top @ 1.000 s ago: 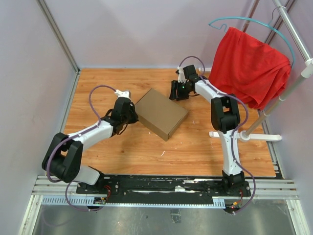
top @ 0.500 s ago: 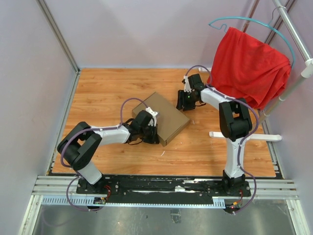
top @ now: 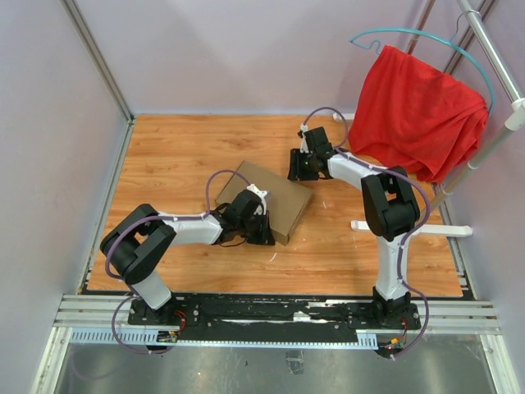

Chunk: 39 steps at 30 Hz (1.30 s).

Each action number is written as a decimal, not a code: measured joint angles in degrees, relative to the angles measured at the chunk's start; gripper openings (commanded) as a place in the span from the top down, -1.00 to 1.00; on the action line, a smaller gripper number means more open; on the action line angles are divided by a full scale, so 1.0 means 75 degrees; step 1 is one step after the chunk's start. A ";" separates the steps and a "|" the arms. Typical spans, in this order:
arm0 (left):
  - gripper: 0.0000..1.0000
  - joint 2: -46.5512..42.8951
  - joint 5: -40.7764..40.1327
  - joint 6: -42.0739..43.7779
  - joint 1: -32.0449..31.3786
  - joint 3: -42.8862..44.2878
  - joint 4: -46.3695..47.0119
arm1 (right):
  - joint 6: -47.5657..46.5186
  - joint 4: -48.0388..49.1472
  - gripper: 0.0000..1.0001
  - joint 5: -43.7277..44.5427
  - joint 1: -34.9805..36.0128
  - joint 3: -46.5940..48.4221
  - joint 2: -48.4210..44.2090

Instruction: Fold the paper box

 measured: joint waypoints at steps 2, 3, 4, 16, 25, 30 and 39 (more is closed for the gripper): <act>0.98 0.0003 -0.0064 -0.0137 -0.0061 0.0000 0.0050 | -0.0017 -0.0012 -0.02 0.0096 0.0122 0.0291 0.0172; 0.96 0.0006 -0.0093 -0.0181 -0.0087 0.0000 0.0076 | -0.0052 -0.0076 -0.03 0.0131 0.0172 0.0478 0.0265; 0.95 0.0020 -0.0114 -0.0213 -0.0108 0.0003 0.0108 | -0.0087 -0.0160 -0.04 0.0149 0.0224 0.0679 0.0358; 0.54 0.0571 -0.0236 -0.0178 -0.0154 0.0784 0.0440 | -0.0699 -0.0988 -0.16 -0.0160 0.0414 0.2396 0.0854; 0.00 -0.0341 -0.0813 0.0198 -0.0140 0.0868 0.0577 | -0.1072 -0.1396 -0.37 -0.0463 0.0396 0.2326 0.0562; -0.07 -0.1813 -0.1207 0.0379 -0.0125 0.0629 0.0463 | -0.1174 -0.1568 -0.80 -0.0364 0.0169 0.1588 -0.0670; -0.99 -0.5630 -0.3159 0.0901 -0.0117 0.0300 -0.1052 | -0.1378 -0.1067 -0.97 0.0082 -0.0111 -0.0868 -0.4593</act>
